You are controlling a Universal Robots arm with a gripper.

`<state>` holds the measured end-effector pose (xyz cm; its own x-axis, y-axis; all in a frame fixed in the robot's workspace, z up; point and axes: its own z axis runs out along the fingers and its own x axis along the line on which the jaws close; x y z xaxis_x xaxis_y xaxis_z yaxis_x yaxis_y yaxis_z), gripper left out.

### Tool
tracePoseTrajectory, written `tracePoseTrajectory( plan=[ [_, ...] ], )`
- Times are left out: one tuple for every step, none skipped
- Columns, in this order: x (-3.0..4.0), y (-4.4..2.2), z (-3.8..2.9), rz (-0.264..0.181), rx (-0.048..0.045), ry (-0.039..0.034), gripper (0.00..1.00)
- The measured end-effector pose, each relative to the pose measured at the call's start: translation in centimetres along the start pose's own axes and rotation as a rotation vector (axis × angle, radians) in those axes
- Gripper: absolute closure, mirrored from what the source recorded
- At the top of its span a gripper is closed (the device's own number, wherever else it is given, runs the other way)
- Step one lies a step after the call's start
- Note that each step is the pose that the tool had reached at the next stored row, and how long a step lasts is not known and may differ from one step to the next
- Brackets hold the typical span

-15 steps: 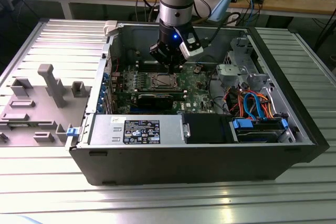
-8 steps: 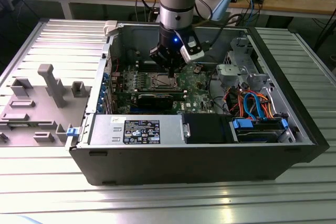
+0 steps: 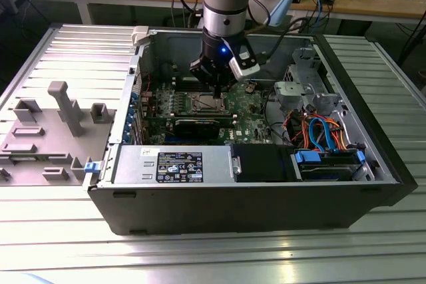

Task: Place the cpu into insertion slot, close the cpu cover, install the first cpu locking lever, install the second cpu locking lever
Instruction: 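Install the second cpu locking lever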

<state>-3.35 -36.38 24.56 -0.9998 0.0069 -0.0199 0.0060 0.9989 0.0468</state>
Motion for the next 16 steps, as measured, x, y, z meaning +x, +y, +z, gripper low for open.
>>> tracePoseTrajectory(
  plan=[
    [0.0, 0.01, -0.15, 0.0, 0.0, 0.0008, 0.89],
    [0.0, 0.01, -0.21, 0.0, 0.0001, 0.0011, 0.89],
    [-0.03, 0.01, -0.21, 0.0, -0.0002, 0.0014, 0.89],
    [-0.03, 0.01, -0.22, 0.0, -0.0001, 0.0015, 0.89],
    [-0.03, 0.01, -0.22, 0.0, 0.0, 0.003, 0.89],
    [-0.02, 0.01, -0.22, 0.0, 0.0, 0.0044, 0.89],
    [-0.02, 0.01, -0.22, 0.0, 0.0, 0.0045, 0.89],
    [-0.02, 0.01, -0.22, 0.0, 0.0, 0.0046, 0.89],
    [-0.02, 0.01, -0.22, 0.0, 0.0, 0.0046, 0.89],
    [-0.03, 0.01, -0.22, 0.0, 0.0, 0.0047, 0.89],
    [-0.03, 0.01, -0.22, 0.0, 0.0, 0.0049, 0.89],
    [-0.03, 0.01, -0.22, 0.0, 0.0001, 0.005, 0.89],
    [-0.02, 0.01, -0.22, 0.0, 0.0, 0.005, 0.89],
    [-0.03, 0.01, -0.22, 0.0, 0.0, 0.0051, 0.89],
    [-0.02, 0.01, -0.22, 0.0, 0.0, 0.0052, 0.89],
    [-0.02, 0.01, -0.22, 0.0, 0.0, 0.0053, 0.89]
  ],
)
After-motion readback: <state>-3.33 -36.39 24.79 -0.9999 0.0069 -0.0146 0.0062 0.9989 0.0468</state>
